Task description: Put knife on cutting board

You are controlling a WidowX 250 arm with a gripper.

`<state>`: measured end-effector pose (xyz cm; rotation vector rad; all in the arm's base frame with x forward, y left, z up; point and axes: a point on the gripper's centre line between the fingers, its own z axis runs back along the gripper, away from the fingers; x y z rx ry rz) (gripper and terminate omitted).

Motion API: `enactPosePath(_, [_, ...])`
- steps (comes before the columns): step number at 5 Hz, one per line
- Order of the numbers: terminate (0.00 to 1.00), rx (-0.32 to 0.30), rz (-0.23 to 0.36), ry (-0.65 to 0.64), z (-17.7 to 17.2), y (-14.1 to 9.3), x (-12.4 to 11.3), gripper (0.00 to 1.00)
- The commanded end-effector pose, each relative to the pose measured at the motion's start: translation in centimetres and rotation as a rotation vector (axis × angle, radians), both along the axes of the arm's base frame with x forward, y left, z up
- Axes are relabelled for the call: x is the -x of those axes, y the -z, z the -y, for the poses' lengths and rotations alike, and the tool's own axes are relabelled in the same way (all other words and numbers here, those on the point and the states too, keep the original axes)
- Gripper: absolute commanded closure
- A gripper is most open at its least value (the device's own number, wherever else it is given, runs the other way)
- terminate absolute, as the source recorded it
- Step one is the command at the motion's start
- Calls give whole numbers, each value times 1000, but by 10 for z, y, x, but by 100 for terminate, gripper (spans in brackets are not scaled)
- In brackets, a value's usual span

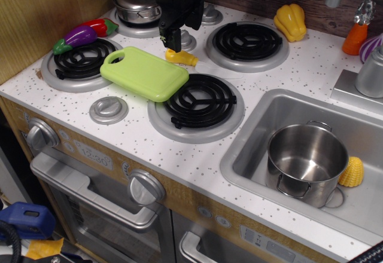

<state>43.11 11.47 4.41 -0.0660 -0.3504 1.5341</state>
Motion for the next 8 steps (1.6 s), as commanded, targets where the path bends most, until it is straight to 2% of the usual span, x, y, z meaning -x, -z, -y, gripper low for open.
enactPosePath(1, [0,0,0,0,0,0,0,0])
enactPosePath(3, [0,50,-19,-20,-3,11,-4,0])
enactPosePath(5, [0,54,-4,-4,-7,21,-11,0])
enactPosePath(6, [0,73,0,3,-12,26,-14,100])
enactPosePath(7, [0,68,-2,9,-11,21,-18,100])
enactPosePath(8, [0,7,-23,11,-7,-4,-18,100])
